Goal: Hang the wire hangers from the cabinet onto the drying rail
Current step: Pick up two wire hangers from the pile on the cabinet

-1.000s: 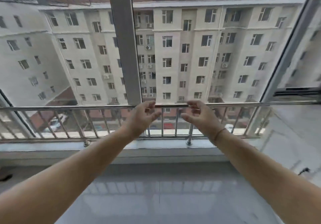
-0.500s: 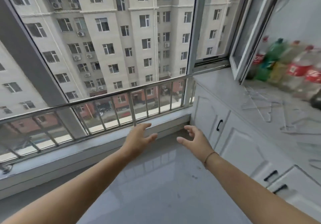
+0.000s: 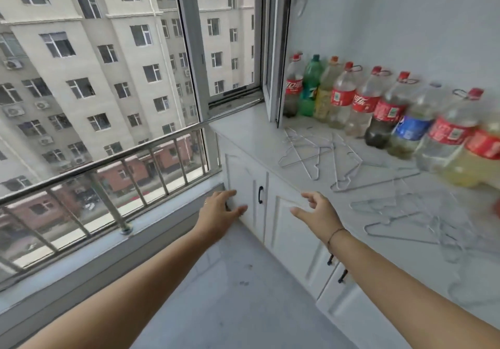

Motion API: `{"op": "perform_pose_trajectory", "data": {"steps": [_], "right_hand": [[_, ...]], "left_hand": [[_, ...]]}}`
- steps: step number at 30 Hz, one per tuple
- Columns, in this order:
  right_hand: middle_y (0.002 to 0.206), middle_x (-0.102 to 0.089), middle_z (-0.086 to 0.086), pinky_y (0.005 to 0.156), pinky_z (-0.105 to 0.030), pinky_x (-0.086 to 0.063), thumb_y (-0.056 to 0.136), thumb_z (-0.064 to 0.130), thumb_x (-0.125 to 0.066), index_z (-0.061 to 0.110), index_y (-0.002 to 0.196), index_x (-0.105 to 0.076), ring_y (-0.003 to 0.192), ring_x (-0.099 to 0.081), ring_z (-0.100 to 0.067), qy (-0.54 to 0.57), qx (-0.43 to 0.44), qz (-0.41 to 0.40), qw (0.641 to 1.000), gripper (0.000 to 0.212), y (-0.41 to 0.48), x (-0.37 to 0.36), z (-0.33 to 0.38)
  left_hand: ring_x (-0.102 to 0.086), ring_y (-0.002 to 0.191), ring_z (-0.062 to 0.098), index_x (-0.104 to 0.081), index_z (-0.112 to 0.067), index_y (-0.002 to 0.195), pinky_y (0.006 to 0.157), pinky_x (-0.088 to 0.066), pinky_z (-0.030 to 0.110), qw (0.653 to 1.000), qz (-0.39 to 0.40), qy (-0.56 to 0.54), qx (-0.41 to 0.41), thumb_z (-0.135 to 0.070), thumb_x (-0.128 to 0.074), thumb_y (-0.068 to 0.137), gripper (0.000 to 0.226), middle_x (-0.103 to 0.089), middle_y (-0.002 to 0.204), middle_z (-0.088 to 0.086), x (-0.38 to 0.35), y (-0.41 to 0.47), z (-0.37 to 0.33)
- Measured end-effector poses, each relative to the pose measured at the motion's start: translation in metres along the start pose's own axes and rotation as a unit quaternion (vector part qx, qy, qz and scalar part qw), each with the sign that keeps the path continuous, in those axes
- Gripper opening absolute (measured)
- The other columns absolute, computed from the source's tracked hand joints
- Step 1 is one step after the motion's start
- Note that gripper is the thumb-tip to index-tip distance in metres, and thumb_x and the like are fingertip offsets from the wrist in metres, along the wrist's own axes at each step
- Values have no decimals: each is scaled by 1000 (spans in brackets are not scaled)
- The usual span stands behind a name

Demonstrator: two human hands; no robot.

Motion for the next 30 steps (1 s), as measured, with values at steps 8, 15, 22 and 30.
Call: {"op": "perform_pose_trajectory", "data": {"steps": [8,15,22,30], "right_hand": [[132,-48,-11,97,-28,-37,81,21,-68,10,124,-51,125,-45,-19,13,-48,-63,997,47,52,77,-51],[125,-54,-13,94,-31,-41,80,18,-70,7,116,-55,116,-51,-23,31,-99,-117,988,41,112,112,-87],[122,-57,-14,93,-34,-44,78,18,-71,7,118,-56,111,-55,-23,27,-150,-155,976,44,197,122,-123],[118,-61,-16,93,-35,-42,80,15,-66,1,115,-57,108,-58,-29,-1,-233,-196,953,39,293,127,-152]], "left_hand": [[-42,130,21,-49,-22,134,109,-33,42,999,47,12,-4,-46,-59,86,55,-48,139,4,-60,60,-49],[-41,131,21,-49,-20,134,108,-33,37,997,68,41,-16,-43,-58,88,53,-47,140,3,-93,136,-69],[-44,128,22,-51,-19,132,105,-35,34,995,94,38,-9,-42,-58,88,49,-51,136,4,-128,239,-66],[-49,123,23,-51,-17,132,103,-37,33,992,122,31,24,-41,-55,90,49,-53,134,6,-148,360,-50]]}}
Point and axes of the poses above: each hand's wrist, its own y-axis towards the middle knuckle, its own x-axis out of the back of the hand, z = x × y, the point moved 7 cm from there along y, towards the middle knuckle
